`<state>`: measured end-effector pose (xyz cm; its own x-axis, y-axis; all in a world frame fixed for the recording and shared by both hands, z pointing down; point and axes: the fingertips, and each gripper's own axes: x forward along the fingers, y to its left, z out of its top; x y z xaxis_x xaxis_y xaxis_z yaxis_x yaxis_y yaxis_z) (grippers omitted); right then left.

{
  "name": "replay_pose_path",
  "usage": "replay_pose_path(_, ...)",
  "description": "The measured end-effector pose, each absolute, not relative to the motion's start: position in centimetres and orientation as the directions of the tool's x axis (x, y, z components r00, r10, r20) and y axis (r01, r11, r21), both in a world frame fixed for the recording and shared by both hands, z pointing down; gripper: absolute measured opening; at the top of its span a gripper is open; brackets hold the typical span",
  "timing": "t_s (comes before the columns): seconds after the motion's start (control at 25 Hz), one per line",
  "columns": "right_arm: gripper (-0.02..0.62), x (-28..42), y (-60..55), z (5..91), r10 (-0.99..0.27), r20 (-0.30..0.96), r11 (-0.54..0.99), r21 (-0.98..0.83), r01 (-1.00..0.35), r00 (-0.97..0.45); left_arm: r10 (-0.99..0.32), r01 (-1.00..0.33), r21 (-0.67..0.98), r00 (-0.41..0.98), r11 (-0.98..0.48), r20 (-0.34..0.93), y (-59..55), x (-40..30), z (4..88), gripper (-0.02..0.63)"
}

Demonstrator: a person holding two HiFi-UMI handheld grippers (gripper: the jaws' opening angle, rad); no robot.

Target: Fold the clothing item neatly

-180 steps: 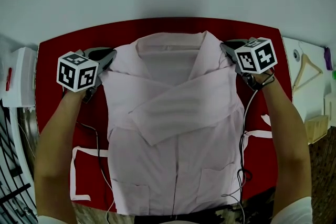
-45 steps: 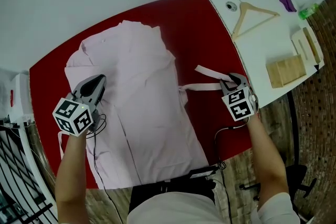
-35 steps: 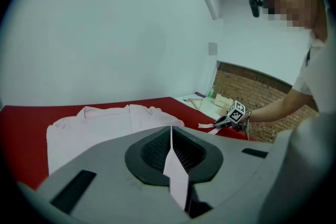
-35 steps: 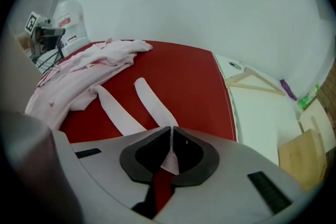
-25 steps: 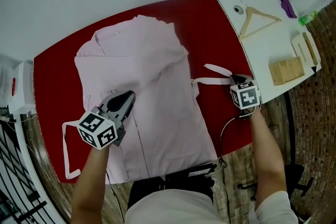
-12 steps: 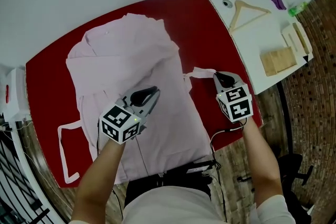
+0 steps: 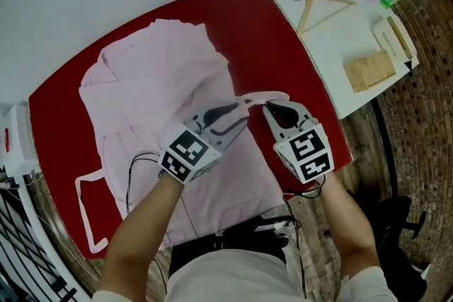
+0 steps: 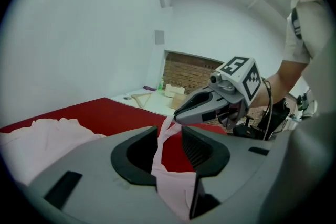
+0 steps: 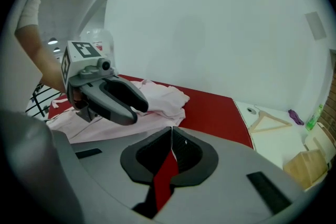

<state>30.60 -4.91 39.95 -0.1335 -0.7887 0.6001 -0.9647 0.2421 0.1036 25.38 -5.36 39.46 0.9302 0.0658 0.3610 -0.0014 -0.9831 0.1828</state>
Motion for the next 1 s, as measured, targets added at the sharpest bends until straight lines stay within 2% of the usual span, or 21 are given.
replay_pose_path(0.2, 0.021, 26.7, -4.8, 37.8, -0.804, 0.539, 0.344, 0.078, -0.936, -0.251, 0.073, 0.014, 0.16, 0.927, -0.987, 0.368, -4.5, 25.8, 38.9, 0.12)
replay_pose_path(0.36, 0.021, 24.1, -5.1, 36.4, -0.808, 0.5, 0.395, 0.064, -0.916, -0.313, 0.012, -0.048, 0.142, 0.921, -0.989, 0.389, -5.4, 24.4, 38.8, 0.12)
replay_pose_path(0.4, 0.021, 23.5, -5.2, 36.2, -0.808, 0.493, 0.404, 0.067, -0.912, -0.322, -0.002, -0.065, 0.149, 0.922, -0.987, 0.387, -5.6, 23.8, 38.7, 0.11)
replay_pose_path(0.44, 0.021, 22.9, -5.3, 36.0, -0.809, 0.487, 0.413, 0.071, -0.908, -0.33, -0.013, -0.081, 0.16, 0.923, -0.984, 0.384, -5.9, 23.2, 38.6, 0.056)
replay_pose_path(0.48, 0.021, 22.3, -5.4, 35.8, -0.809, 0.482, 0.421, 0.076, -0.904, -0.336, -0.021, -0.093, 0.172, 0.924, -0.981, 0.381, -6.0, 22.6, 38.4, 0.029)
replay_pose_path(0.52, 0.021, 21.7, -5.6, 35.6, -0.809, 0.478, 0.427, 0.081, -0.9, -0.341, -0.026, -0.103, 0.184, 0.925, -0.978, 0.378, -6.2, 21.9, 38.2, 0.023)
replay_pose_path(1.0, 0.021, 11.1, -9.0, 35.5, -0.773, 0.452, 0.531, 0.08, -0.844, -0.444, -0.199, -0.317, 0.257, 0.895, -0.913, 0.4, -8.6, 10.7, 38.4, 0.018)
